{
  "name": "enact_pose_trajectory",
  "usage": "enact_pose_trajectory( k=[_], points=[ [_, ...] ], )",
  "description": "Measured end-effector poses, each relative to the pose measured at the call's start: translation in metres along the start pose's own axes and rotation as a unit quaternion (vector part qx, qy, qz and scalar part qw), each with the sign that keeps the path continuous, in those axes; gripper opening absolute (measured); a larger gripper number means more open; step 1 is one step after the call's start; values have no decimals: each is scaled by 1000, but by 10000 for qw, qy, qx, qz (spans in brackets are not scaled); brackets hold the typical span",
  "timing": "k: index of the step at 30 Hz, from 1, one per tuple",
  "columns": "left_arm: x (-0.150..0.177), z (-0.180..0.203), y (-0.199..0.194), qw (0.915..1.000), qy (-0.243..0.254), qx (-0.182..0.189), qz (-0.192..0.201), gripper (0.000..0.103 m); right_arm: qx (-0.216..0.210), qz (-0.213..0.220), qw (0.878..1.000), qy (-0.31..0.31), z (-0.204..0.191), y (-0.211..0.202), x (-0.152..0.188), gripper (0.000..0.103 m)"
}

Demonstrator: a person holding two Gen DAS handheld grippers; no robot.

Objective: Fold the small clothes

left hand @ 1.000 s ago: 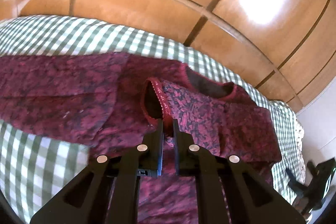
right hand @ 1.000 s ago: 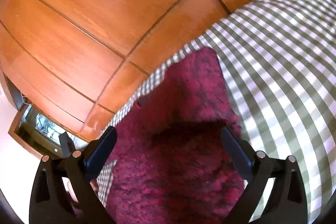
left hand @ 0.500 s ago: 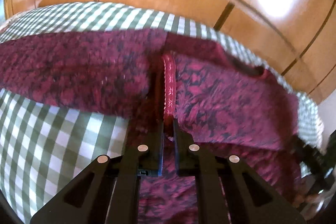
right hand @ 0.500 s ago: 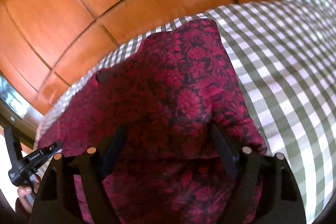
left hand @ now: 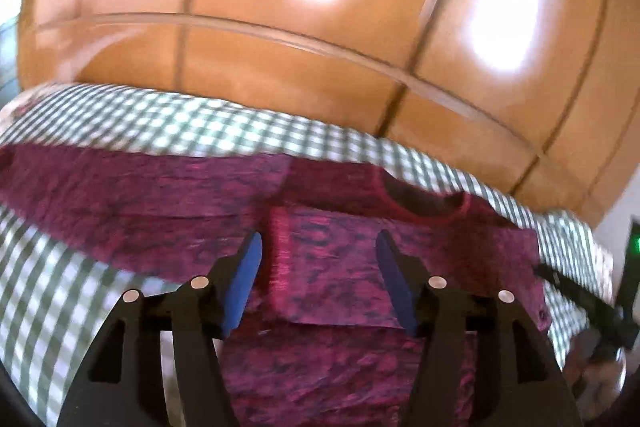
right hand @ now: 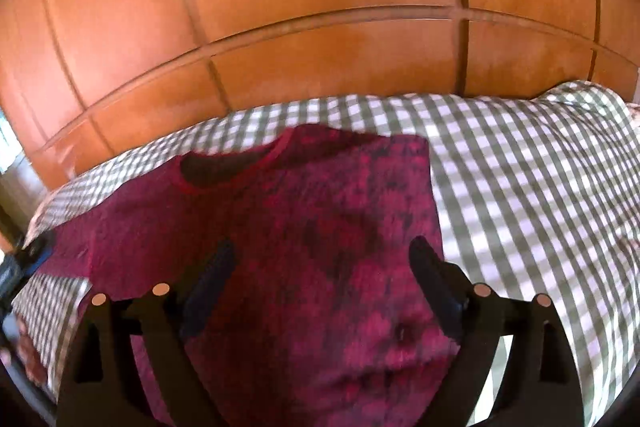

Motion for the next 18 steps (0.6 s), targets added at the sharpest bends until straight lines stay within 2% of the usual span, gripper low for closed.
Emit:
enact_pose_trajectory(
  k=[2,3,6,9,14,15,17,18],
  points=[
    [4,11,23,9993,226,108,-291,58,141,-118,9998,-64,-3,19,-7,89],
    [8,12,40,9979,292,84,-564,58,278,-180,9994,-114,-2,31,-9,89],
    [28,0,77,9934,161,-5,-1139,49,437,-460,9979,-100,5,62,-4,91],
    [32,-4,75,9952,172,57,-965,49,609,-95,9973,-393,4,68,15,92],
    [31,-6,67,9950,87,84,-995,49,774,11,9956,-522,0,71,17,94],
    [30,-8,63,9950,16,73,-999,50,800,35,9954,-533,0,70,17,94],
    [29,-14,52,9944,-227,-22,-1028,64,856,69,9948,-546,-1,71,16,96],
    [32,-26,41,9941,-540,128,-928,64,893,97,9944,-562,-2,71,16,96]
  ],
)
Point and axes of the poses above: each gripper's, at about its wrist camera, not at the fingertips, and y roughly the way its jaws point, z to its right, x to its underside, the point moved 2 cm from there along y, roughly the way its jaws point, and after that the axes turned 12 degrees about y, right-handed, at the moved point
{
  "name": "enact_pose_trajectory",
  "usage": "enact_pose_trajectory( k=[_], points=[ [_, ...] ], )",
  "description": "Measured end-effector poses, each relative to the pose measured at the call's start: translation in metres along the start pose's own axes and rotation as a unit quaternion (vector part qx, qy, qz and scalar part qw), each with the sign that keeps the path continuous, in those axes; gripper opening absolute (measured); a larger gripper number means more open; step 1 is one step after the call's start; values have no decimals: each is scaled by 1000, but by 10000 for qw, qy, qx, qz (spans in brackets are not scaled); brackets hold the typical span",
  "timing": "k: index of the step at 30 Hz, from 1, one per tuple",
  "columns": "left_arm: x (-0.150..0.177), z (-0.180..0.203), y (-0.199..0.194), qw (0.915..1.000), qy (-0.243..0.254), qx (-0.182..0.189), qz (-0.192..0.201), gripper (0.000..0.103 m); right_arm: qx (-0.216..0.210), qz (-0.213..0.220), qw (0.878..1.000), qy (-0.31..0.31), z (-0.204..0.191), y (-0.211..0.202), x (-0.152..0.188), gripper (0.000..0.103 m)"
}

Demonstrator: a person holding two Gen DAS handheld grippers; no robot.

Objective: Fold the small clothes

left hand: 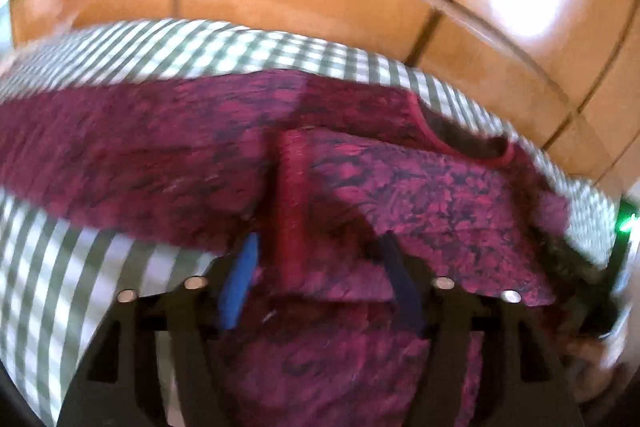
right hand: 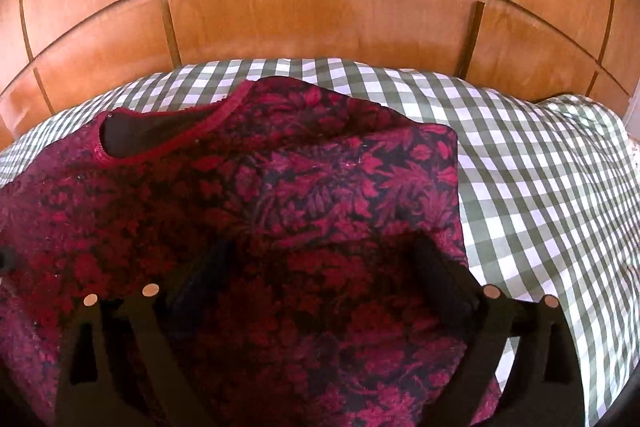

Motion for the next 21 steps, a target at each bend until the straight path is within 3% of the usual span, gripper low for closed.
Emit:
enact_pose_trajectory(
  k=[5,7,10,11,12,18,21],
  points=[
    [19,-66,-39,9956,-921,-140,138,64,195,125,9997,-69,-2,-11,-1,101],
    [29,-104,-57,9910,-1290,-278,225,73,209,227,9995,-94,-2,-22,-1,101],
    [43,-160,-83,9826,-1771,-396,407,76,-17,438,9990,-122,-7,-52,7,101],
    [47,-176,-90,9785,-1964,-437,461,85,-57,491,9986,-180,-10,-60,10,101],
    [51,-194,-98,9728,-2195,-491,557,90,-158,530,9981,-283,-15,-71,16,101],
    [60,-293,-135,9290,-3450,-867,1018,90,-989,213,9874,-1215,-61,-105,72,101],
    [59,-320,-137,9132,-3832,-825,1111,90,-858,195,9789,-1843,-85,-102,96,101]
  ],
)
Point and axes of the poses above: each gripper's, at about its wrist camera, not at the fingertips, and y roughly the way its jaws point, z to its right, x to its underside, the point moved 2 cm from there along y, roughly the way its jaws point, and after that the axes turned 12 degrees about y, right-handed, at the moved point
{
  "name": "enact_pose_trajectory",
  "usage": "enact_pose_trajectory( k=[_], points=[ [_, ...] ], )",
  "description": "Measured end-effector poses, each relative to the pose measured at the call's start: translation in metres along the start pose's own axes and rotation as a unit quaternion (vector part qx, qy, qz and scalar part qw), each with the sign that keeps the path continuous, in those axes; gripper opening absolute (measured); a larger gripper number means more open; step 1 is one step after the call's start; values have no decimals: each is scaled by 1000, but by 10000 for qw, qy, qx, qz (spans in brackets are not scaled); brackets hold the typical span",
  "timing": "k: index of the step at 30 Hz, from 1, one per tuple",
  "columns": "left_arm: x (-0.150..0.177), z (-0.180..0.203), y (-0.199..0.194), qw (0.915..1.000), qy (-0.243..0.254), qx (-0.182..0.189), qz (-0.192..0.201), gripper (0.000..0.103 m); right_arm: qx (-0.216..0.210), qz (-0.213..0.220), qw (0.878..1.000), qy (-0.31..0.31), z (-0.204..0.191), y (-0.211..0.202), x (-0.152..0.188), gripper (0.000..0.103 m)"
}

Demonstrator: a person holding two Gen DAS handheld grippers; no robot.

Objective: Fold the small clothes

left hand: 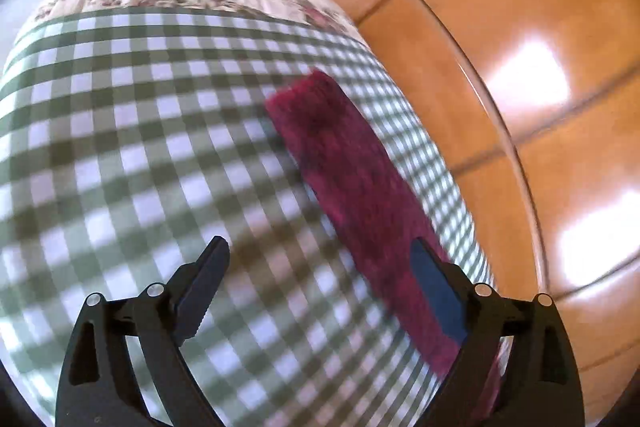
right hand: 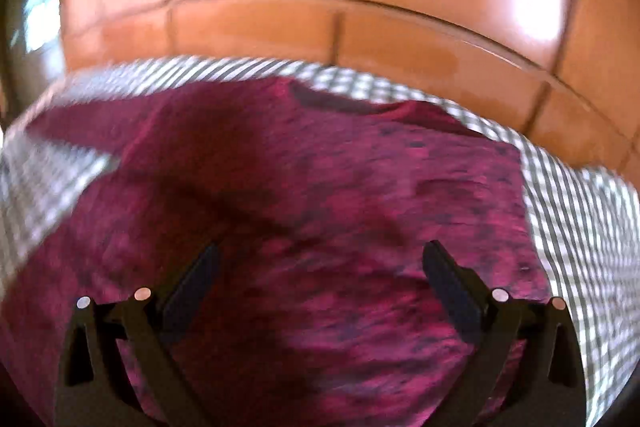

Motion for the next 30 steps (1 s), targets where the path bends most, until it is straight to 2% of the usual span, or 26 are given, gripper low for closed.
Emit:
enact_pose_trajectory(
  k=[4,7,10,13,15,17,21,24,27,29,30],
  points=[
    [-21,-11,9,9992,-379,-10,137,90,253,-468,9969,-585,-23,24,14,101],
    [-28,-15,19,9986,-510,-149,-13,88,84,-595,9976,-347,-16,29,14,101],
    [-35,-12,29,9984,-468,-316,-71,74,-135,-757,9970,-82,-7,37,12,101],
    [-39,-11,42,9986,-305,-381,-200,49,-64,-725,9972,-147,-12,37,13,101],
    [-41,-7,52,9984,-51,-436,-359,19,-15,-675,9976,-182,-13,35,14,101],
    [-40,-3,51,9986,44,-426,-297,12,9,-631,9978,-190,-15,31,16,101],
    [-33,33,35,9979,586,-267,4,11,-2,-622,9979,-182,-14,31,16,101],
    [-20,78,18,9925,1193,198,167,11,-12,-623,9979,-169,-13,31,15,101],
    [14,133,3,9774,1995,674,188,11,-23,-627,9979,-163,-13,31,15,101],
    [35,160,-1,9681,2322,934,137,11,-30,-624,9979,-151,-12,31,16,101],
    [53,178,-2,9607,2549,1092,62,11,-35,-629,9979,-147,-12,31,16,101]
  ],
)
Point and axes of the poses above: each gripper's, at about its wrist camera, not at the fingertips, and y roughly the way its jaws point, z to its right, x to its underside, the point moved 2 cm from there along y, roughly the way its jaws point, and after that the axes turned 12 degrees about y, right-handed, at the moved point
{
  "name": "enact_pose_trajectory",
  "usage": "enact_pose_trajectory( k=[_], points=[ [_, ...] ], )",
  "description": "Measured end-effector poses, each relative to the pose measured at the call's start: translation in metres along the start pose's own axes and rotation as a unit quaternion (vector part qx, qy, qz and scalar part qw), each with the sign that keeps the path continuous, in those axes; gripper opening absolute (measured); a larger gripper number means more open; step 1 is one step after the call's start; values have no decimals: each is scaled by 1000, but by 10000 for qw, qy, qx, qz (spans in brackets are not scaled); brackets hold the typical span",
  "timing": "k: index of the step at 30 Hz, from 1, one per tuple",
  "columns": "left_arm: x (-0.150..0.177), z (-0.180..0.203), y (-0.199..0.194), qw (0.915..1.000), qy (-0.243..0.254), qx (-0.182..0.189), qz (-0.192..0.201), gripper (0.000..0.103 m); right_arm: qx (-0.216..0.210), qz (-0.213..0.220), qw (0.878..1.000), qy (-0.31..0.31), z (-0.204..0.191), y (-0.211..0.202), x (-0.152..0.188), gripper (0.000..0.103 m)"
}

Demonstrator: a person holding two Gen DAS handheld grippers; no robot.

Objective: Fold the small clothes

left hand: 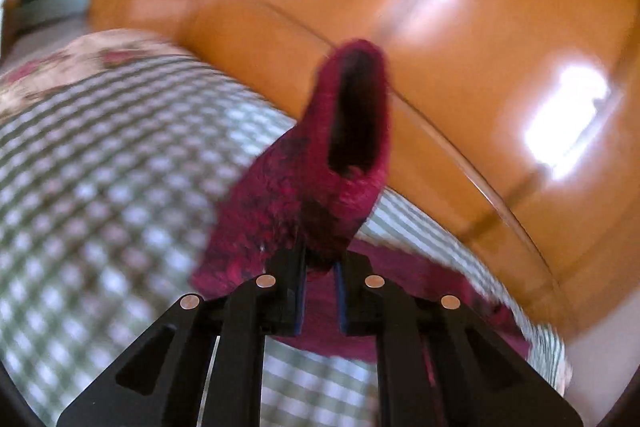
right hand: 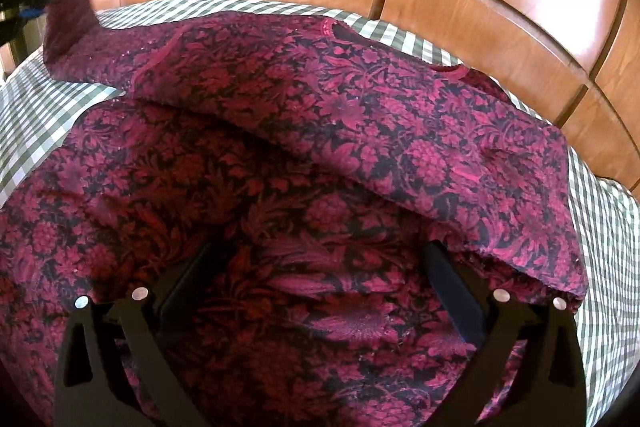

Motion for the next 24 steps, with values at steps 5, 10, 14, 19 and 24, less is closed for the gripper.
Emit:
enact_pose_trajectory(
  k=[5,10,14,19,24],
  points=[
    [39,86,30,9935,900,528,-450,11,-84,-38,9999,88,3,0,-1,101],
    [85,142,75,9774,1640,602,-1193,15,-252,-112,9993,238,7,0,-3,101],
    [97,152,76,9749,1782,502,-1234,47,-435,-221,9980,412,12,-5,-8,101],
    [91,136,54,9775,1728,552,-1073,67,-1277,-252,9816,1398,27,-20,-34,88],
    [94,120,30,9802,1677,554,-900,73,-2316,-286,9429,2378,22,-22,-69,87]
  ],
)
Point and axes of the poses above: each gripper's, at about its wrist camera, not at the fingertips, and y roughly the way its jaws point, z to its right, x to its underside, the point moved 2 cm from there along y, roughly the way its jaws point, and after that the axes turned 12 degrees about y, right-handed, at the moved point
